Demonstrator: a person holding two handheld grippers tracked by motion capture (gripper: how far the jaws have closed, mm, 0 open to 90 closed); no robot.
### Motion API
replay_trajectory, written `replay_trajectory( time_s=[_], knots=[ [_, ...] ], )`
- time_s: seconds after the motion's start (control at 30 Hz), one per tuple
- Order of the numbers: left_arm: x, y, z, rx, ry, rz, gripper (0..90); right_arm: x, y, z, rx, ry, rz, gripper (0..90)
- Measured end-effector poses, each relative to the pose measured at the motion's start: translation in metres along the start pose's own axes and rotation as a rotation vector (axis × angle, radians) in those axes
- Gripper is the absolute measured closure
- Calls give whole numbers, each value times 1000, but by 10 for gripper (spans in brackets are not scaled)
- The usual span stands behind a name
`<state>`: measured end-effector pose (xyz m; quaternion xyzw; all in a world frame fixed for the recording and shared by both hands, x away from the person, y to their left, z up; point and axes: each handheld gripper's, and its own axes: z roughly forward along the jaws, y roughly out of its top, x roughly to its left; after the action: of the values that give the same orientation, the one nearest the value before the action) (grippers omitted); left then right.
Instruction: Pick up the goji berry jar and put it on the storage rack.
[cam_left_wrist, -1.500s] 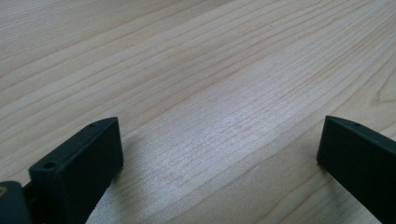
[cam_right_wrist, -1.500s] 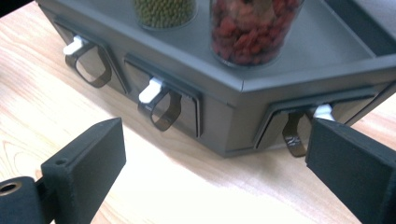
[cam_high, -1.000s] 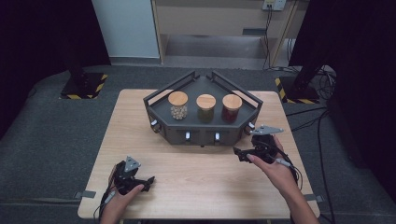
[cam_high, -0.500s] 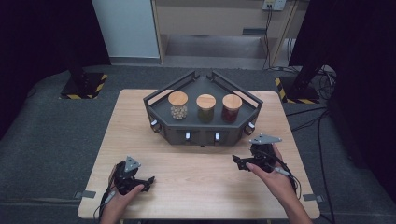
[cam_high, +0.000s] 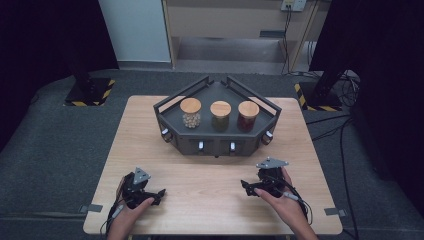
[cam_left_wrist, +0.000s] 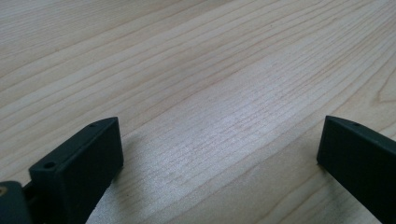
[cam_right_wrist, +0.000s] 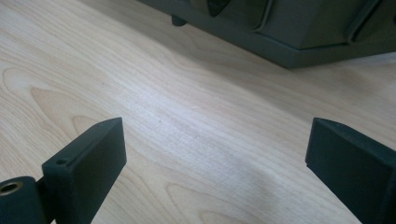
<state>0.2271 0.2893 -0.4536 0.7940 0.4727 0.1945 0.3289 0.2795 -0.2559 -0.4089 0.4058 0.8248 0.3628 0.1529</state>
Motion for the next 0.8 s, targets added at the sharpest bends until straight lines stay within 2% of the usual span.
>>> replay_trajectory(
  time_s=[0.53,0.63,0.8],
  knots=[
    [0,0,0,0,0,0,0,22,-29,25,36,34,-3,46],
    [0,0,0,0,0,0,0,31,-34,26,26,12,-39,30],
    [0,0,0,0,0,0,0,37,-41,26,5,-10,-45,28]
  ],
)
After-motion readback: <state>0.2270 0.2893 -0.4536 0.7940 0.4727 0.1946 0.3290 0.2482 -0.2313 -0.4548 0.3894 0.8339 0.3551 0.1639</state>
